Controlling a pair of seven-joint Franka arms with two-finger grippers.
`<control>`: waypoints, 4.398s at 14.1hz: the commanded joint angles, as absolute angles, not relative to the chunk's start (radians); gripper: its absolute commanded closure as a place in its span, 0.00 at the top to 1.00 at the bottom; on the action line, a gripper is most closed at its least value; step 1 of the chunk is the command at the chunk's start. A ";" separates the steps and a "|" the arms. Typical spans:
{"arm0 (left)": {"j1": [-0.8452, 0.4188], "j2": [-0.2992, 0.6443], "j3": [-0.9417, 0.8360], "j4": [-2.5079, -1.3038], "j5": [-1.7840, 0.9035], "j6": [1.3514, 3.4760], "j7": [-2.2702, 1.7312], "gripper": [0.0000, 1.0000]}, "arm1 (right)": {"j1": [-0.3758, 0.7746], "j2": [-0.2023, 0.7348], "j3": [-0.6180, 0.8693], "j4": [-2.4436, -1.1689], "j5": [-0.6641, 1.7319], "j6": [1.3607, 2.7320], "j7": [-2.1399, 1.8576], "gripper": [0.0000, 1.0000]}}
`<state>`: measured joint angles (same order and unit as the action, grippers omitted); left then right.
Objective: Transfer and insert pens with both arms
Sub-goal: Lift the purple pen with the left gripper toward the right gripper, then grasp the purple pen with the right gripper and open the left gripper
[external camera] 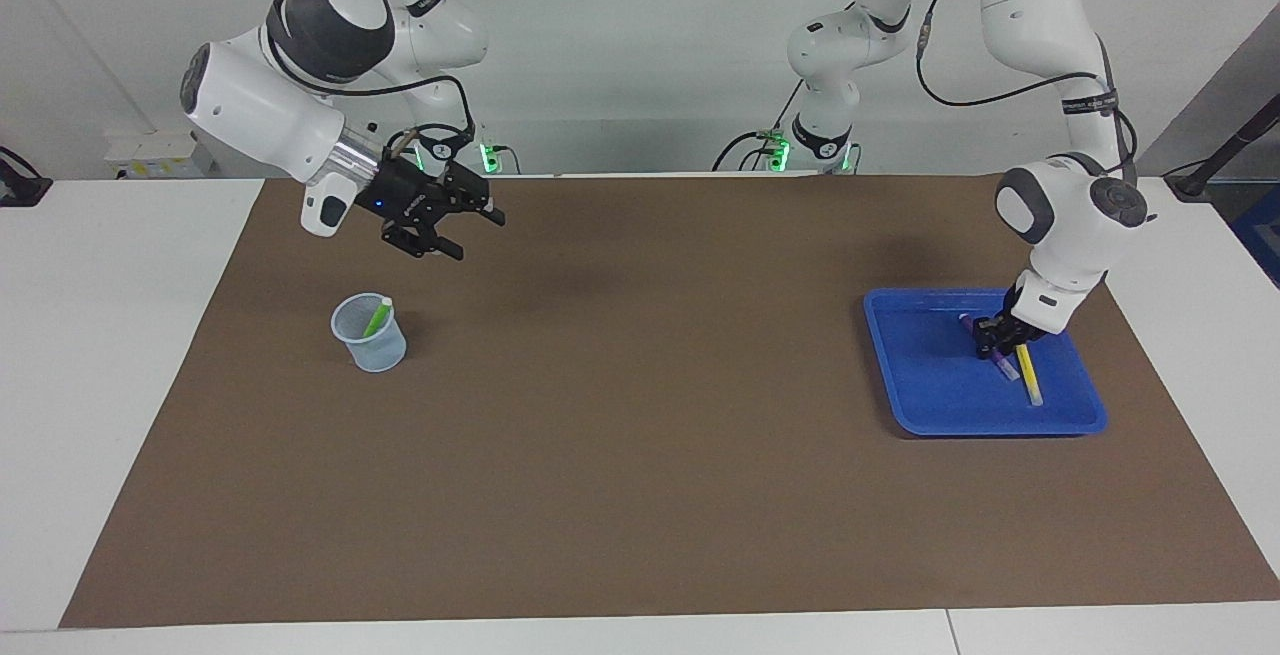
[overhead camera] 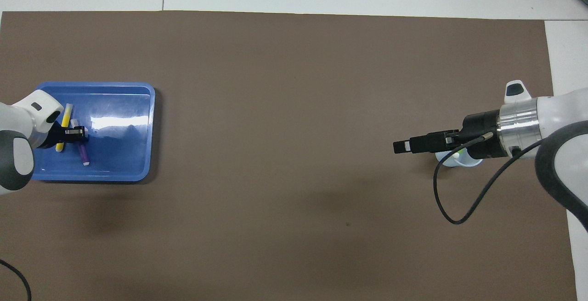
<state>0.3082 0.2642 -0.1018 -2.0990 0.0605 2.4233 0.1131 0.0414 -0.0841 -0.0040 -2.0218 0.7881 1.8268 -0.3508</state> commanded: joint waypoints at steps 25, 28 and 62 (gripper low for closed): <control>-0.165 -0.067 -0.112 -1.853 -0.428 1.753 -1.506 0.00 | 0.426 -0.098 0.000 -2.057 1.190 2.196 -0.210 0.85; -0.233 -0.090 -0.112 -1.900 -0.526 1.827 -1.601 0.00 | 0.457 -0.092 0.000 -2.054 1.198 2.249 -0.187 0.84; -0.364 -0.100 -0.115 -1.916 -0.522 1.951 -1.822 0.00 | 0.505 -0.080 0.037 -2.052 1.146 2.373 -0.143 0.00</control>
<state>-0.3398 -0.0772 -0.1258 -1.8871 -0.5110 1.9305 -1.8092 0.5068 -0.0783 0.0314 -2.0620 1.1606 2.3978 -0.1547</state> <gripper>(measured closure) 0.837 0.824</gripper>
